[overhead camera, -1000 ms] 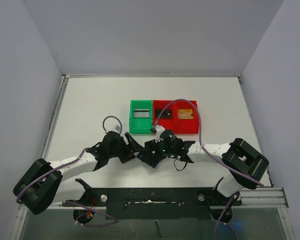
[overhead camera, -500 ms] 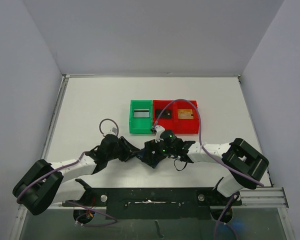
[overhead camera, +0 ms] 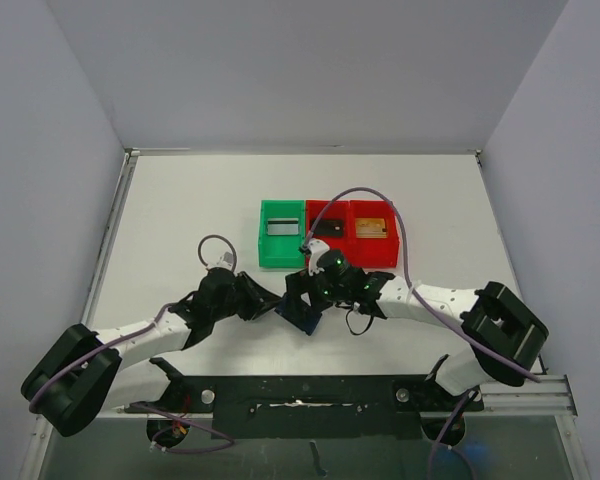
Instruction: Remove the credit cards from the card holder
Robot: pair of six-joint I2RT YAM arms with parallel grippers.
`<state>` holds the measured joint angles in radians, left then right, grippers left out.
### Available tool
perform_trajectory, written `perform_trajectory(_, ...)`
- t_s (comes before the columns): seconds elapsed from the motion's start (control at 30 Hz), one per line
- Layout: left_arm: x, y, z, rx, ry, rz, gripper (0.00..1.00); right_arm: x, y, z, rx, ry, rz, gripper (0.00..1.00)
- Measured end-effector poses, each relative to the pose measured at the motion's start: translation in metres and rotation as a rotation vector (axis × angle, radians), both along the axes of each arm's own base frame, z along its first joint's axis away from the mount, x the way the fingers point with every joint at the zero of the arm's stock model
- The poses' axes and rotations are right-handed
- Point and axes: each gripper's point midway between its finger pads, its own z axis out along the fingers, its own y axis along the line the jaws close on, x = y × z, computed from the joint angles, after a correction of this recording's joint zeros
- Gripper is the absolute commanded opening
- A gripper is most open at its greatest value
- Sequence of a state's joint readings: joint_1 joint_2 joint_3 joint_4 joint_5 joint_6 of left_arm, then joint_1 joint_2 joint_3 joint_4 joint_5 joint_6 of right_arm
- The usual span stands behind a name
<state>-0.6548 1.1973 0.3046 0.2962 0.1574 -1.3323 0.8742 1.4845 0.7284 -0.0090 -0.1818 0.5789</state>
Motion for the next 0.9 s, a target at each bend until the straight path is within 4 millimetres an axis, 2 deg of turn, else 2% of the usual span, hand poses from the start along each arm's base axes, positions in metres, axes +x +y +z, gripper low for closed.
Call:
perform_trajectory(0.17, 0.0, 0.0, 0.005, -0.01, -0.008, 0.005, 0.14, 0.016, 0.002, 0.03, -0.042, -0.123, -0.011, 0.91)
perform_trajectory(0.27, -0.001, 0.001, 0.003, -0.005, 0.007, 0.011, 0.14, 0.01, 0.008, 0.037, -0.087, -0.179, 0.02, 0.88)
perform_trajectory(0.37, -0.001, 0.002, 0.002, 0.003, 0.02, 0.017, 0.14, -0.005, 0.017, 0.04, -0.135, -0.24, 0.066, 0.85)
perform_trajectory(0.5, 0.001, 0.002, 0.005, 0.009, 0.023, 0.022, 0.14, -0.021, 0.021, 0.038, -0.177, -0.284, 0.105, 0.81)
perform_trajectory(0.7, 0.002, 0.002, 0.005, 0.015, 0.026, 0.026, 0.14, -0.022, 0.021, 0.036, -0.218, -0.333, 0.1, 0.79)
perform_trajectory(0.9, 0.002, 0.003, 0.004, 0.019, 0.031, 0.027, 0.14, -0.029, 0.02, 0.005, -0.313, -0.33, 0.133, 0.72)
